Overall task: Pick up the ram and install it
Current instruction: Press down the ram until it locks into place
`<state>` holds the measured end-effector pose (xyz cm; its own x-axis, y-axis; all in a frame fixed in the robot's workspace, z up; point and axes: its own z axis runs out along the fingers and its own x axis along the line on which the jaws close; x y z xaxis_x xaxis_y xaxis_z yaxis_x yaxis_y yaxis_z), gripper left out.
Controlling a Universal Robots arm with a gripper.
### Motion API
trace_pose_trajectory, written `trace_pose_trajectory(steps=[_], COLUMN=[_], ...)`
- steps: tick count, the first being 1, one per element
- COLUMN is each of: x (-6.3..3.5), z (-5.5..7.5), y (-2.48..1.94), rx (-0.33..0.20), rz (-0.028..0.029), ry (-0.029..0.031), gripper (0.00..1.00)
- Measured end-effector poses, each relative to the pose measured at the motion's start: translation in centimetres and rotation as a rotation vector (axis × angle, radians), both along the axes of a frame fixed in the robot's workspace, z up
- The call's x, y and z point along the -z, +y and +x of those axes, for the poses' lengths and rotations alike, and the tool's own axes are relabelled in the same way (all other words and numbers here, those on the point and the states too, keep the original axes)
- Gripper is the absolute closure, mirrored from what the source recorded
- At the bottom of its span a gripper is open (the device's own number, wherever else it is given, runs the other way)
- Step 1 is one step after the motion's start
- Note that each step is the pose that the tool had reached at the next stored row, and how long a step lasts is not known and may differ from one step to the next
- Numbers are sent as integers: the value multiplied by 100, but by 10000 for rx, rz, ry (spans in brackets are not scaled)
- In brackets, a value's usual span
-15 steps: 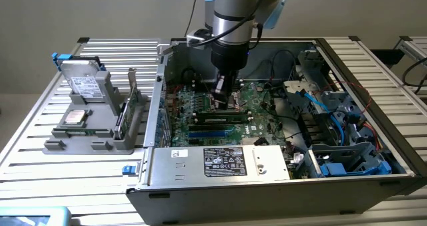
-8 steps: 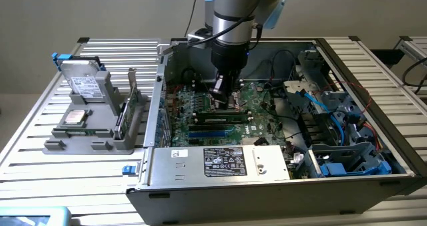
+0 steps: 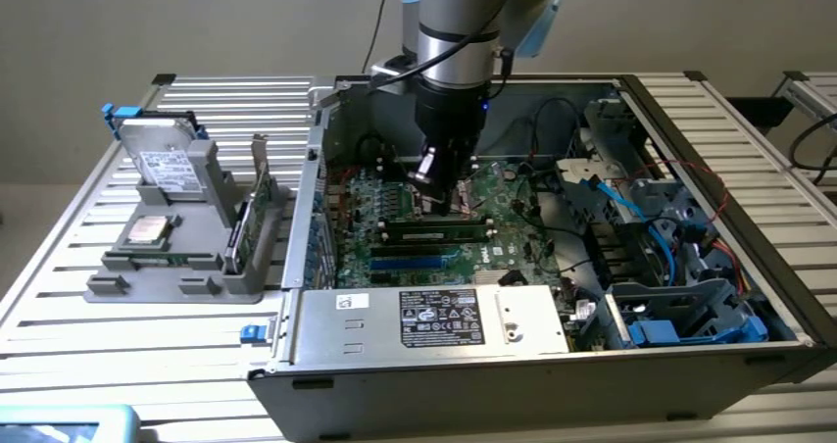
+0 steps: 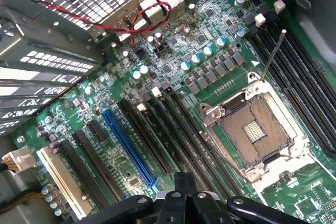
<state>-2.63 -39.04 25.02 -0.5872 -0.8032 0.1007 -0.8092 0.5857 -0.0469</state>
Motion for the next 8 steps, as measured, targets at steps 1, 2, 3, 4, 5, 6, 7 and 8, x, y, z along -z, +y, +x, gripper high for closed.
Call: trace_pose_trajectory(steps=[1, 2, 3, 4, 5, 6, 7, 8], x=[0, 0, 0, 0, 0, 0, 0, 0], z=[0, 0, 0, 0, 0, 0, 0, 0], y=[0, 0, 0, 0, 0, 0, 0, 0], rx=[118, 237, 355, 475, 597, 715, 835, 960], rz=[-1, -1, -1, -1, -1, -1, -1, -1], ry=[-24, -48, -73, -97, -122, -146, -170, -197], gripper=[89, 89, 89, 89, 89, 89, 89, 89])
